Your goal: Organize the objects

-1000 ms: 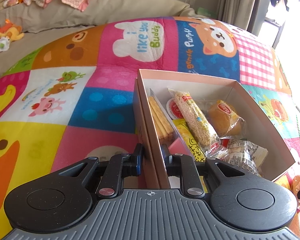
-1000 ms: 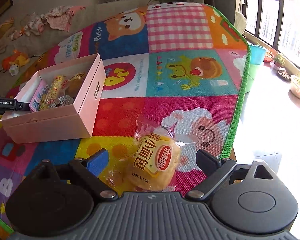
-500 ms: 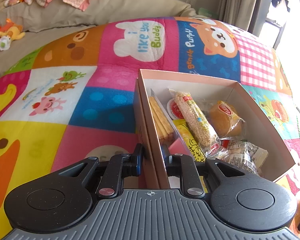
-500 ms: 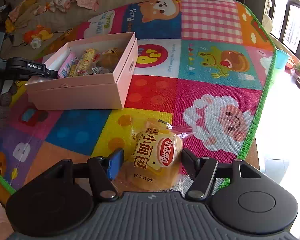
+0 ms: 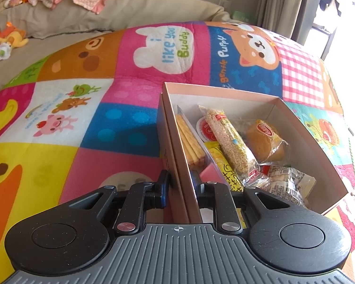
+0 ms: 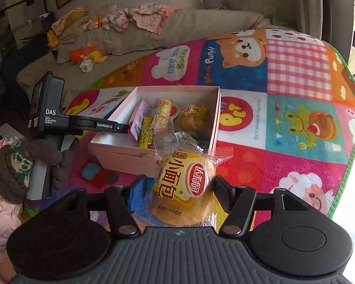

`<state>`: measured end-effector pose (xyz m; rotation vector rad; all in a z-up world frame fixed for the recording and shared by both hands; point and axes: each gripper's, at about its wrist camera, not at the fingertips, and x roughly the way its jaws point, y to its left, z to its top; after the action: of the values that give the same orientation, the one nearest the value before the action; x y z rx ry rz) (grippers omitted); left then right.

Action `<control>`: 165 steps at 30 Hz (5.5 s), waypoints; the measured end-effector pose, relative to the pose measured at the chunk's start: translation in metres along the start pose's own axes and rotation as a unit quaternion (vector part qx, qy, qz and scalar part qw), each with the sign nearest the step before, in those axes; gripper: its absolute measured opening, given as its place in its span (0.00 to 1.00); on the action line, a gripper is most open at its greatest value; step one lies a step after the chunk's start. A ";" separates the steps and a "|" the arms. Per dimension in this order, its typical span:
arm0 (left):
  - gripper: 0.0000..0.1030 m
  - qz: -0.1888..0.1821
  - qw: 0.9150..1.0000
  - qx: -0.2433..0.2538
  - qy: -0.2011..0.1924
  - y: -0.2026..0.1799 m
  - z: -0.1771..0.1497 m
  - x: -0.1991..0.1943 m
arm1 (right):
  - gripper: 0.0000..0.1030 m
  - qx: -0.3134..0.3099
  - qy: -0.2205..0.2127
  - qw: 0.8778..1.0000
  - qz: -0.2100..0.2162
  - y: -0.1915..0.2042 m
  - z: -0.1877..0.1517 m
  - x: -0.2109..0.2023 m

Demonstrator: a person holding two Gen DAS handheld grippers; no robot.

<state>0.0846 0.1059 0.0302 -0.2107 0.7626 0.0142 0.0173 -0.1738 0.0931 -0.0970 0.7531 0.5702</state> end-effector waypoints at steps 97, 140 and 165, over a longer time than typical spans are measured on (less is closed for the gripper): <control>0.54 0.013 0.992 0.105 -0.062 -0.092 -0.110 -0.030 | 1.00 0.068 -0.038 0.983 -0.165 -0.017 -0.078 0.082; 0.55 0.003 0.994 0.093 -0.061 -0.087 -0.109 -0.029 | 1.00 0.069 -0.039 0.983 -0.165 -0.018 -0.079 0.082; 0.55 0.008 0.993 0.101 -0.060 -0.091 -0.110 -0.029 | 1.00 0.069 -0.039 0.983 -0.165 -0.017 -0.079 0.082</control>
<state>-0.0032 -0.0025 -0.0108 -0.0110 0.6410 -0.0340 0.0254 -0.1734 -0.0217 -0.0684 0.6807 0.2047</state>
